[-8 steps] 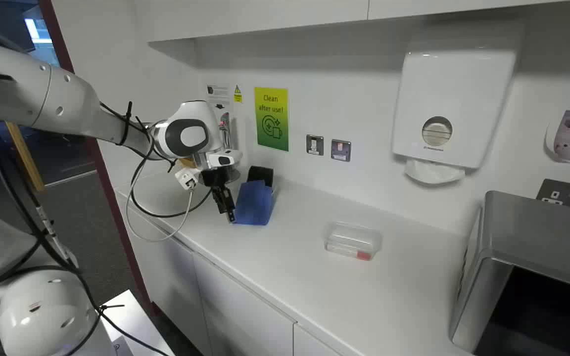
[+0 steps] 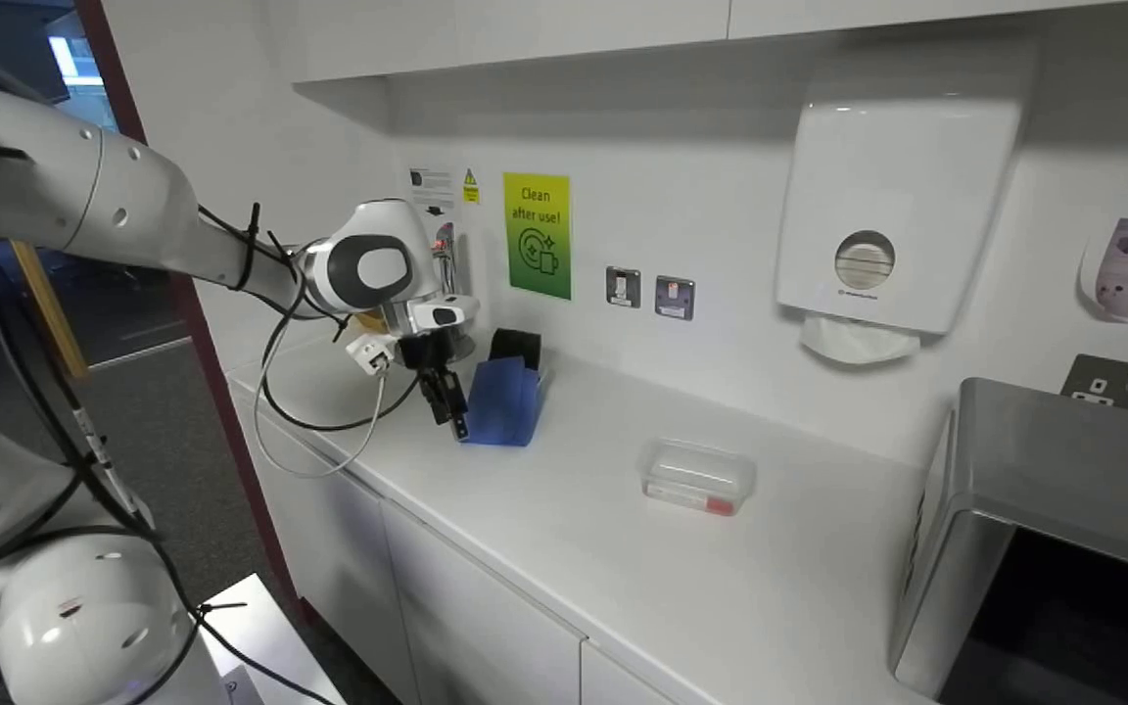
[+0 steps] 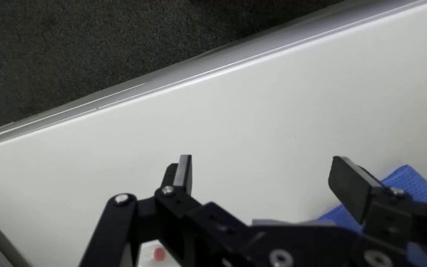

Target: Put the blue paper in the left bowl

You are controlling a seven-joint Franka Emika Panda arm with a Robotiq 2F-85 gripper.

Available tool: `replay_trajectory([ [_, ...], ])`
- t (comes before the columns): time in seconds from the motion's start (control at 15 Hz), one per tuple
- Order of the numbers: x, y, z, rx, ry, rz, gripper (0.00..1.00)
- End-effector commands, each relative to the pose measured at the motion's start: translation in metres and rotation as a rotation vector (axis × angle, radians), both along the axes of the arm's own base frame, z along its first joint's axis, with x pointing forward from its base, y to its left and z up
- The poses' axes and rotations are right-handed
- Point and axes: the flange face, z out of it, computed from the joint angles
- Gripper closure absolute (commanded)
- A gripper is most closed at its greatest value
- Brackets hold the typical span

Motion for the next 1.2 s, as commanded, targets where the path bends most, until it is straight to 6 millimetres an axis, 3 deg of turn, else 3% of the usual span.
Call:
replay_trajectory([
  [0.0,0.015,0.009,0.011,-0.113,0.053,0.095,0.0],
  [0.33,0.049,0.045,0.03,-0.379,0.117,0.213,0.0],
  [0.53,0.071,0.082,0.038,-0.536,0.122,0.301,0.0],
  [0.8,0.088,0.152,0.025,-0.747,0.08,0.438,0.0],
  [0.93,0.09,0.182,0.021,-0.828,-0.033,0.458,0.0],
  [1.0,0.082,0.164,0.017,-0.757,0.026,0.465,0.0],
  [1.13,0.084,0.184,0.009,-0.792,-0.016,0.482,0.0],
])
